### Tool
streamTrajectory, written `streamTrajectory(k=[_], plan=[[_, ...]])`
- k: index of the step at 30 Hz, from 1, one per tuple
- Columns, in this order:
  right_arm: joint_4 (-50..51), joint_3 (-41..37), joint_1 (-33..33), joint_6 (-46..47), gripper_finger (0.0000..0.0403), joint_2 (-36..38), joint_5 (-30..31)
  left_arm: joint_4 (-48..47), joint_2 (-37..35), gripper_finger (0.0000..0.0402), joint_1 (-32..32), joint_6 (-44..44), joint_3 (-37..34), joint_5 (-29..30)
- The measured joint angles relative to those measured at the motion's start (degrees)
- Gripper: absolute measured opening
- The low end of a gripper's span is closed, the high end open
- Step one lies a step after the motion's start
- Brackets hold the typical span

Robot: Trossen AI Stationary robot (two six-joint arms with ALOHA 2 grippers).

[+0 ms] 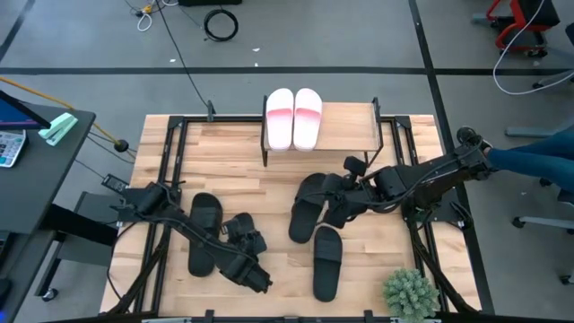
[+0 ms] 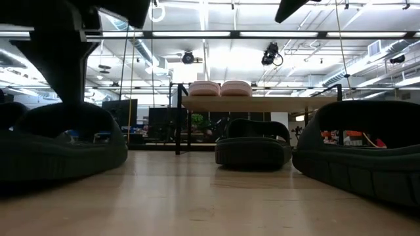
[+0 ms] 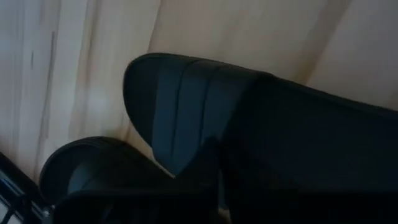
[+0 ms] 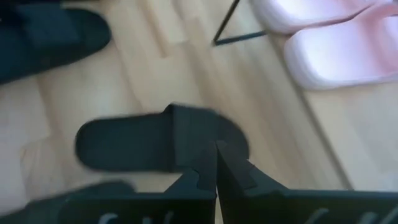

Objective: Pick and place slides into the shelf
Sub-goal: Put the bottom left black slide on the shelf

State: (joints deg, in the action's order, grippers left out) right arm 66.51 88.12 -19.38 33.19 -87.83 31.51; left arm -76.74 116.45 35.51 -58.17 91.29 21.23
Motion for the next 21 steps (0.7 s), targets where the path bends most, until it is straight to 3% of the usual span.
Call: streamTrajectory(k=[9,14,21], plan=[[-0.9,-5.5,-11.5,6.9,0.0003,0.1,-1.6,-5.1,-0.3,0.0005,2.1,-0.8,10.7,2.8],[-2.5,-12.1,-18.2,17.8,0.0004,0.1,-1.6,-6.3,-0.3,0.0004,1.9,1.8,16.4,5.3],[-2.9,-19.1,-27.7,32.8,0.0004,0.0,-1.3,-6.3,-0.3,0.0003,0.7,12.5,28.0,14.9]])
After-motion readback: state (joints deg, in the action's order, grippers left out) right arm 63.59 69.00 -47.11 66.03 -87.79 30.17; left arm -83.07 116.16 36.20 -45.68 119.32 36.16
